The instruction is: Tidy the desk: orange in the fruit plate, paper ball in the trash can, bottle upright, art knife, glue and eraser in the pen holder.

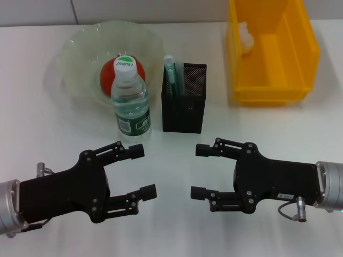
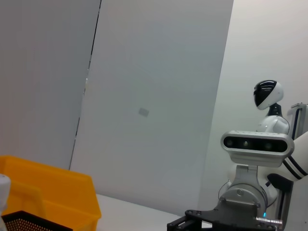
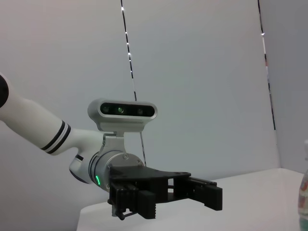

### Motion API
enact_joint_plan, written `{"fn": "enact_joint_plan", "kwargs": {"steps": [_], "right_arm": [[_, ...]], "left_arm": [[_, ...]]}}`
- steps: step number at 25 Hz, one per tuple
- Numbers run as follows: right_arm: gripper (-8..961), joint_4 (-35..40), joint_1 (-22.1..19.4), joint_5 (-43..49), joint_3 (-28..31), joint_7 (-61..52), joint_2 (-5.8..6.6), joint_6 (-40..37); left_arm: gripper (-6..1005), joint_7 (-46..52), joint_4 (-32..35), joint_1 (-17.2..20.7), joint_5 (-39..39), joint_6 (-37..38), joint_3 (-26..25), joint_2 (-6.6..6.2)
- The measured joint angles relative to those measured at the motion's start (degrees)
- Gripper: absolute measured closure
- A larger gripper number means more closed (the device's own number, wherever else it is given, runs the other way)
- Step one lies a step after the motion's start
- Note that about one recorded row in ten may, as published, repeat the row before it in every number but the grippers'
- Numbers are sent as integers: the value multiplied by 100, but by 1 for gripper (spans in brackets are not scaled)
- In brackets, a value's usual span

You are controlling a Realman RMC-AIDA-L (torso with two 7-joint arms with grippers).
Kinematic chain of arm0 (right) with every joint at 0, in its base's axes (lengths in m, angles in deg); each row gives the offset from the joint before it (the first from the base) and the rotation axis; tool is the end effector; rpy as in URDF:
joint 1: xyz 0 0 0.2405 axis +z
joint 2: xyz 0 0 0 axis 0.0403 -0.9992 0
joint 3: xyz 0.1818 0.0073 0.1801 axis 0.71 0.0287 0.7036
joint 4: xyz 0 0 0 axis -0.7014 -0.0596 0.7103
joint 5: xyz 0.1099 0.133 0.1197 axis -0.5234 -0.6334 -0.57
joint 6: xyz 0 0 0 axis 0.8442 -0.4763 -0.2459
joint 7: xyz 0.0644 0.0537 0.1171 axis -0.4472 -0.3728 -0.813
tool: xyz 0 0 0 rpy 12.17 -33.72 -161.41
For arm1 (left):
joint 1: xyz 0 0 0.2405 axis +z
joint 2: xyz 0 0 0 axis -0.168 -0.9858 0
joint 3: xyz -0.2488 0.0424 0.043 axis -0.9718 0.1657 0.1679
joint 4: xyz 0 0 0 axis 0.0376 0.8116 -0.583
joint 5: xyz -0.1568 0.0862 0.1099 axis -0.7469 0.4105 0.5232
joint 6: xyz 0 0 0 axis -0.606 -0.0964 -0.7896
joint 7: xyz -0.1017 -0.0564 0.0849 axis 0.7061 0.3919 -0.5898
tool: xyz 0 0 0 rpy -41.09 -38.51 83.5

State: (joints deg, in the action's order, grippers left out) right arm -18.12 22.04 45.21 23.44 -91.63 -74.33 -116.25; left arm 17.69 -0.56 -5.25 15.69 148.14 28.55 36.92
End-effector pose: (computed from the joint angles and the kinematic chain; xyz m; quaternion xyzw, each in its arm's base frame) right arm 0.2515 0.2520 -0.0628 -0.9260 0.0870 0.3625 0.0602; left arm -0.2781 0.2268 -0.0251 -0.9108 -0.1328 -0.3826 0.0801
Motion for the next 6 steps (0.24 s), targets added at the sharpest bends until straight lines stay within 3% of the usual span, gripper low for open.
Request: {"fn": "enact_joint_plan", "kwargs": {"steps": [6], "right_arm": [[151,-33,0,0,29,0,0,-1]], "left_arm": [[202,-4,0,-1,0,-4,-1,5]]}}
